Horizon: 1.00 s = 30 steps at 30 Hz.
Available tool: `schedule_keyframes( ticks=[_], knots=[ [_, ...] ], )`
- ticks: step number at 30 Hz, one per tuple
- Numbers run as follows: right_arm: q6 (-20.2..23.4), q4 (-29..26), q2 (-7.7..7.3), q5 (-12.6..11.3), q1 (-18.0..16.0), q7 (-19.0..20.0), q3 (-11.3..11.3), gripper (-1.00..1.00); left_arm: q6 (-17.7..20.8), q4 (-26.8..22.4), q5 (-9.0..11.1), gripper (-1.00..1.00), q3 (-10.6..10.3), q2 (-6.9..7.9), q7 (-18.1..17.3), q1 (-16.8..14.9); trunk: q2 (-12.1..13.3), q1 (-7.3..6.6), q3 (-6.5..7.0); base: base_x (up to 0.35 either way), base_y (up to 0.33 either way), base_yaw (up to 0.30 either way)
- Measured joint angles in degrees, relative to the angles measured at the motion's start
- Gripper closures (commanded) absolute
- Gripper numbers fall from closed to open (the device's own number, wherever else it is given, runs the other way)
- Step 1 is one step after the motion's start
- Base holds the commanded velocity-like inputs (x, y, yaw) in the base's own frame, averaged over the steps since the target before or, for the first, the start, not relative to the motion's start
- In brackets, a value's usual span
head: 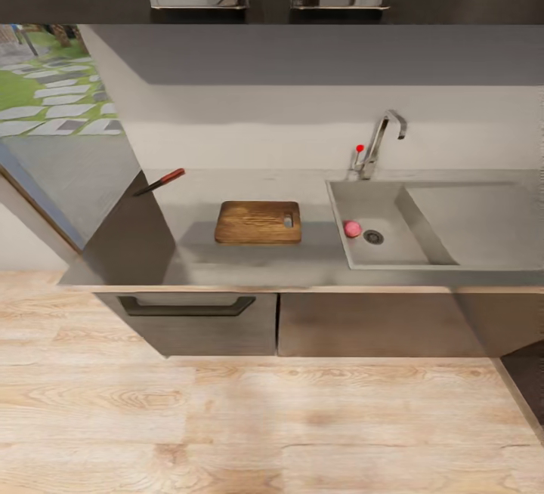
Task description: In the kitchen, take the Vidalia onion out of the sink, dice it on the chopping board with the paring knife, put the diced onion into the bowl on the countertop, then place both the paring knife and the chopping board into the sink.
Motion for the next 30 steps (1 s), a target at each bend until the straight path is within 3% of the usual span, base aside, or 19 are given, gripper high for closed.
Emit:
schedule_keyframes(
  ticks=[16,30],
  knots=[
    [0.0,0.0,0.93,0.1,-0.1,0.0,0.0,-1.00,0.0,0.1,0.0,-1.00,-0.1,0.00,0.0,0.0,0.0,0.00,0.00,0.000,-0.314,-0.008],
    [0.0,0.0,0.96,0.1,0.0,0.0,0.0,-1.00,0.0,0.1,0.0,-1.00,-0.1,0.00,0.0,0.0,0.0,0.00,0.00,0.000,-0.314,-0.140]
  ],
)
